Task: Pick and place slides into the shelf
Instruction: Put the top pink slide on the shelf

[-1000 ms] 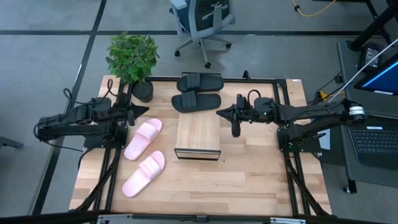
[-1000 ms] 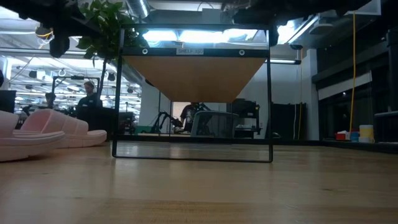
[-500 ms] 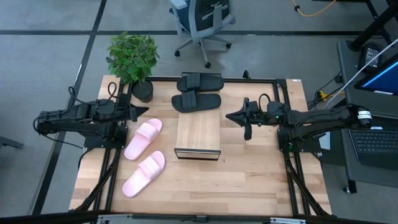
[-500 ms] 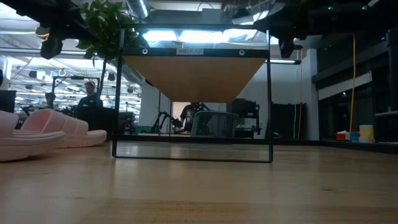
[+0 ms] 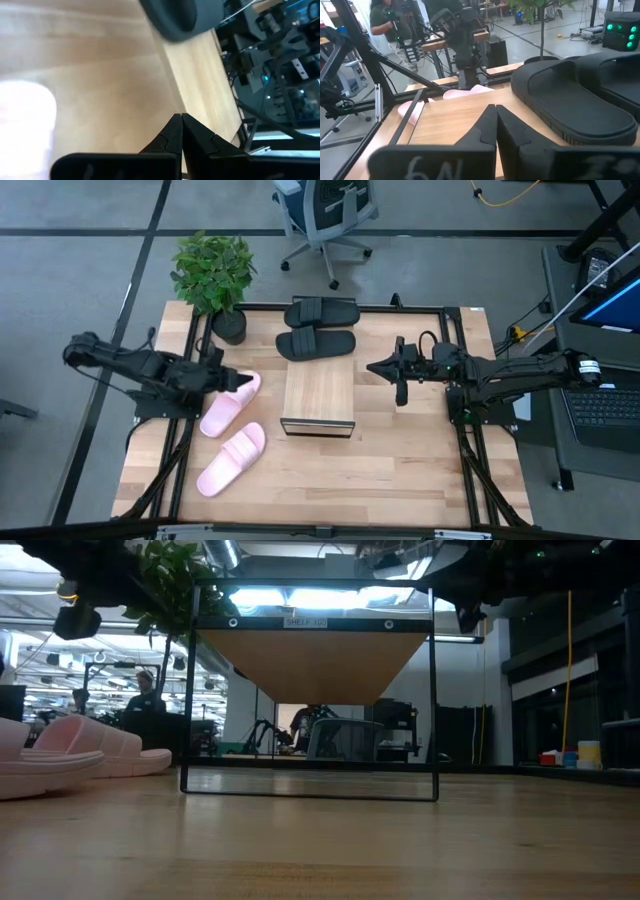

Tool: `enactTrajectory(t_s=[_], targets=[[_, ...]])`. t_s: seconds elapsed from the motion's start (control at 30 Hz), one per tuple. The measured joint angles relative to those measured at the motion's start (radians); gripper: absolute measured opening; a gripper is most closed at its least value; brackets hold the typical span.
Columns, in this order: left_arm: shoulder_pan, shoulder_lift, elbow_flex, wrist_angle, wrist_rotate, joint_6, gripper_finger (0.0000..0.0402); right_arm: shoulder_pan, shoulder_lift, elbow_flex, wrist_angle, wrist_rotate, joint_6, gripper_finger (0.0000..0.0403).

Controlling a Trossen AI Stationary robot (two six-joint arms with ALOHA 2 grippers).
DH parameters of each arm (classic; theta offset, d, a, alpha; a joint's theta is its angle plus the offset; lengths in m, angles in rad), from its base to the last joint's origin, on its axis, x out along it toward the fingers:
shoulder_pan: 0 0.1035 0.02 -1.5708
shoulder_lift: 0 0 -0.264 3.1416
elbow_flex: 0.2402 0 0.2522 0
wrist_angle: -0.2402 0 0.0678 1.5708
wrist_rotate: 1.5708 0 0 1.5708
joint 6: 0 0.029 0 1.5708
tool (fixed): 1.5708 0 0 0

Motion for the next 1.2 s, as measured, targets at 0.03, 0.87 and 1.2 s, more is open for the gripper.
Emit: enactTrajectory(t_s=[0.03,0.87,1.2], targets=[[-0.026,0.011,0.000,-0.001,-0.025,-0.033,0.0000,0.000,0.000,0.000,0.000,0.000,-0.008,0.0004],[-0.475,0.355,0.235,-0.571,-0.123,-0.833,0.0000,-0.053,0.000,0.000,0.002,-0.041,-0.066,0.0004],[-0.497,0.448,0.169,-0.475,-0.115,-0.897,0.0000,-0.058,0.000,0.000,0.002,-0.056,-0.063,0.0004]])
